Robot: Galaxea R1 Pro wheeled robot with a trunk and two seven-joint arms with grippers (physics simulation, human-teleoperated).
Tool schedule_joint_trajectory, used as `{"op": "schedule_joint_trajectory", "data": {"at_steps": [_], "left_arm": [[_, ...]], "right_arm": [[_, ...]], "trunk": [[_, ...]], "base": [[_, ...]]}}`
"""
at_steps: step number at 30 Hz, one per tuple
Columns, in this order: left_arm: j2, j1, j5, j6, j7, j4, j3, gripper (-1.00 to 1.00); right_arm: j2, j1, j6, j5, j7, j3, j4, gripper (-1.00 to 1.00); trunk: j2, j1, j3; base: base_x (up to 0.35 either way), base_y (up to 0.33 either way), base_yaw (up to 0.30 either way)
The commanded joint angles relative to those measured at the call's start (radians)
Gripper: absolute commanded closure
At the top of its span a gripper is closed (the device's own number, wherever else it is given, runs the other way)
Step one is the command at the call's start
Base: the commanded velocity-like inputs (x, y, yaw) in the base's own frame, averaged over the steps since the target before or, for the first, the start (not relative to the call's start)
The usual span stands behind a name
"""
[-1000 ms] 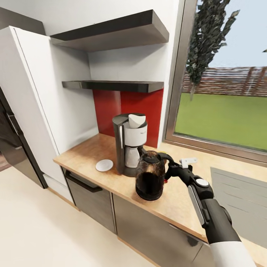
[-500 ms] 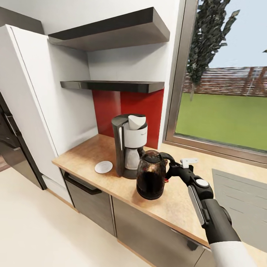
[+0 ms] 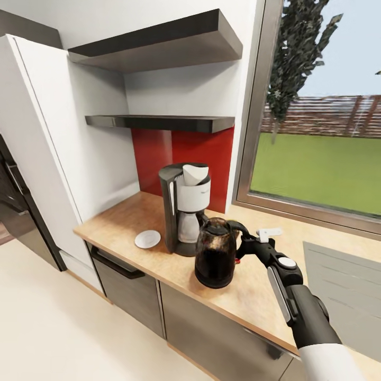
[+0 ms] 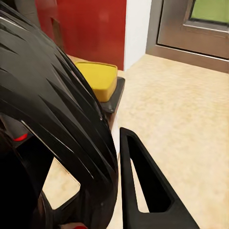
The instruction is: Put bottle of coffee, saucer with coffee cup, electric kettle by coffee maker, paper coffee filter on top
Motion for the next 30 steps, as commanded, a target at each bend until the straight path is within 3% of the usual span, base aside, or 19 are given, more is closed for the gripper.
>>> {"op": "schedule_joint_trajectory", "data": {"at_steps": [1, 11, 12, 30], "left_arm": [[-0.001, -0.001, -0.009, -0.003, 0.003, 0.001, 0.005, -1.0], [0.0, -0.001, -0.009, -0.003, 0.003, 0.001, 0.005, -1.0], [0.0, -0.001, -0.009, -0.003, 0.003, 0.001, 0.005, -1.0], [0.0, -0.001, -0.009, -0.003, 0.003, 0.001, 0.005, -1.0]], "right_arm": [[0.0, -0.001, 0.005, 0.0, 0.003, 0.0, -0.002, 1.0], [0.0, -0.001, 0.005, 0.001, 0.003, 0.0, -0.001, 1.0], [0.0, -0.001, 0.005, 0.001, 0.003, 0.0, -0.001, -1.0], [0.0, -0.001, -0.029, 0.001, 0.003, 0.0, 0.035, -1.0]], "trunk": [[-0.002, 0.001, -0.002], [-0.002, 0.001, -0.002], [-0.002, 0.001, -0.002], [-0.002, 0.001, -0.002]], "base": [[0.072, 0.0, 0.0], [0.01, 0.0, 0.0], [0.0, 0.0, 0.0], [0.0, 0.0, 0.0]]}}
